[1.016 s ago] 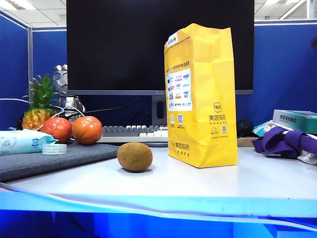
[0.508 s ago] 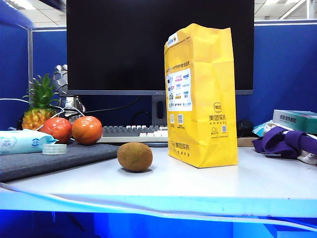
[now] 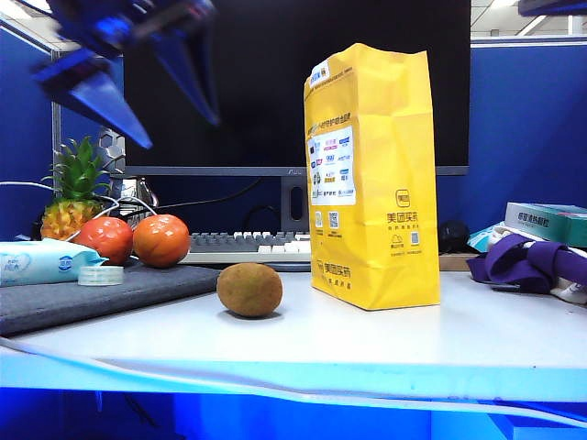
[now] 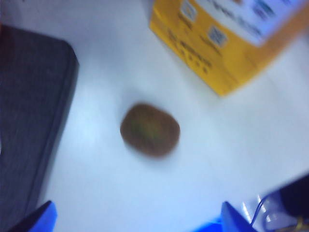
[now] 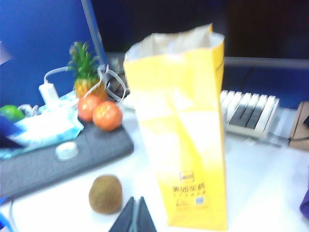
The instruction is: Pick up the kiwifruit and throw it into the yellow paper bag.
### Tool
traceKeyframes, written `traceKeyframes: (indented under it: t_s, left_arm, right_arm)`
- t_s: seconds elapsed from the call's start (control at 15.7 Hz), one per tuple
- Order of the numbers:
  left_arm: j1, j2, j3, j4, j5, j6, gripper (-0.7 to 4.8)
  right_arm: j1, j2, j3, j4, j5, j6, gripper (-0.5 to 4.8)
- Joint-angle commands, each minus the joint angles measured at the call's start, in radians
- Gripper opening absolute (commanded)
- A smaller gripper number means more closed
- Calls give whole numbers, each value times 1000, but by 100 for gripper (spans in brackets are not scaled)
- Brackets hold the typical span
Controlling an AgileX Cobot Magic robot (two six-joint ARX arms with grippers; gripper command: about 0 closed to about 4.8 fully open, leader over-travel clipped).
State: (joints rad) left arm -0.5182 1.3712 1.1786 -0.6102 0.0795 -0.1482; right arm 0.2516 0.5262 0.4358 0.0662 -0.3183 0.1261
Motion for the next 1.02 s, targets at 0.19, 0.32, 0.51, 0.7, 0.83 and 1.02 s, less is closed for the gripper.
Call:
traceKeyframes:
  t_s: [0.19,0.32,0.51,0.7,0.83,1.02]
  left_arm:
    - [0,138,89,-9,161,-177,479]
    - [0,173,89,35,160,-251,479]
    - [0,201,89,225,195,-338,477]
    - [-18,201,89,346,245,-359,477]
    - [-44,212,89,328,165,-518,477]
    - [-95,278,145,74,47,-593,479]
  right_arm:
    - [1,-2,6,5,-26,-3,-1]
    - [1,-1,6,5,-26,-3,-1]
    - [1,-2,5,5,-45,-3,-1]
    - [1,-2,5,5,-79,-3,-1]
    - [1,-1,5,5,-79,-3,-1]
    - [1,0,5,-45,-79,-86,-1]
